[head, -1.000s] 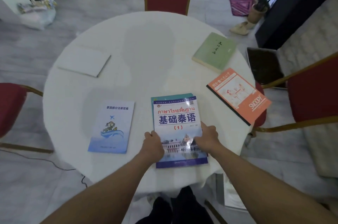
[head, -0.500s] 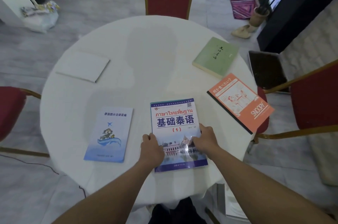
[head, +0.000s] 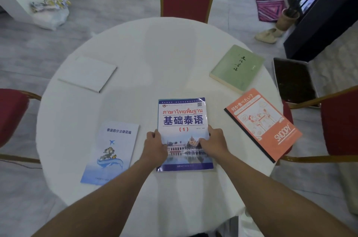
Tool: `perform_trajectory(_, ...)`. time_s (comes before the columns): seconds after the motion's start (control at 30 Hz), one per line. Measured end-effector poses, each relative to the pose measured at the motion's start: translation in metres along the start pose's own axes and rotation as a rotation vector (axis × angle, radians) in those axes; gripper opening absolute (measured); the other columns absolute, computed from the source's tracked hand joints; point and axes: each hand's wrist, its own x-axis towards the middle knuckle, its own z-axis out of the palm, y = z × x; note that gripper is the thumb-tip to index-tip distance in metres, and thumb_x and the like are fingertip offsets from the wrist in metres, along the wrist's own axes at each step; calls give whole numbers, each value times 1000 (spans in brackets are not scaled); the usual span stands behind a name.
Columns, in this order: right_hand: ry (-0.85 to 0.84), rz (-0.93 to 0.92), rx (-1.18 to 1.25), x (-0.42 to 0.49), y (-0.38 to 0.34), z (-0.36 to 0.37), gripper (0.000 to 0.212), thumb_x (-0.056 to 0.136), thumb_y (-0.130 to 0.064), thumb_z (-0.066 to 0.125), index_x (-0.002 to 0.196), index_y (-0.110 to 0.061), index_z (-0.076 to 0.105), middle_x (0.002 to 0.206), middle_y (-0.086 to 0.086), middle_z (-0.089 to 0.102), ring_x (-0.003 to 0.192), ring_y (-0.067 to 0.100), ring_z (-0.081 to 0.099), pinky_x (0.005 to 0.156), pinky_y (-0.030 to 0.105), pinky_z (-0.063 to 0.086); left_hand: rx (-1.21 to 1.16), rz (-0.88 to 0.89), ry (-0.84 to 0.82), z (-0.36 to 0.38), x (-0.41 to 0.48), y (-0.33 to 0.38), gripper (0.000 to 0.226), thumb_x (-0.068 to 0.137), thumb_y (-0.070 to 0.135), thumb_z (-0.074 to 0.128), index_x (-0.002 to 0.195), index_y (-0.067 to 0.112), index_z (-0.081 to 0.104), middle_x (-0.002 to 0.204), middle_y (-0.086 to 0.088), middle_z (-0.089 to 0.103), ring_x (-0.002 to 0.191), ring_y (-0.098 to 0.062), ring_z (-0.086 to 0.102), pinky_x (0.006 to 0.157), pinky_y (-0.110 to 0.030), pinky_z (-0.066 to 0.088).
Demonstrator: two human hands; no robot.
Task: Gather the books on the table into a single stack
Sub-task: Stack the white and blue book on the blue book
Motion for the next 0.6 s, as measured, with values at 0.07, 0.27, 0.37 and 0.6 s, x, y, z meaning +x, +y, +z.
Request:
perform_trajectory(0.07,27,3,-24,1,0,1,35,95,-35,62,127,-22,56,128,7,53,104,21,64,78,33,62,4,11,-12,-1,0,-1,61,97,18,52,147,2,22,139,-17,30,120,-33,49,98,-43,52)
perform_trajectory(0.27,8,48,-113,7,-9,2,56,98,-42,53,148,-19,39,134,10,38,117,28,55,94,44,57,12,-20,-12,-3,0,2,47,98,18,50,139,5,30,134,-15,34,115,-31,52,91,-42,56)
perform_trajectory(0.37,-12,66,-122,10,-12,-1,58,99,-41,52,151,-21,35,136,12,36,119,29,54,92,41,58,-3,-32,-16,-3,1,3,46,98,20,52,137,8,31,133,-12,34,115,-27,52,90,-39,57)
perform_trajectory(0.6,9,69,-124,2,-10,0,52,99,-42,54,143,-17,44,134,10,40,116,26,56,89,42,60,3,-17,-23,-5,-1,1,57,99,22,51,147,8,23,138,-12,32,117,-27,53,89,-39,58)
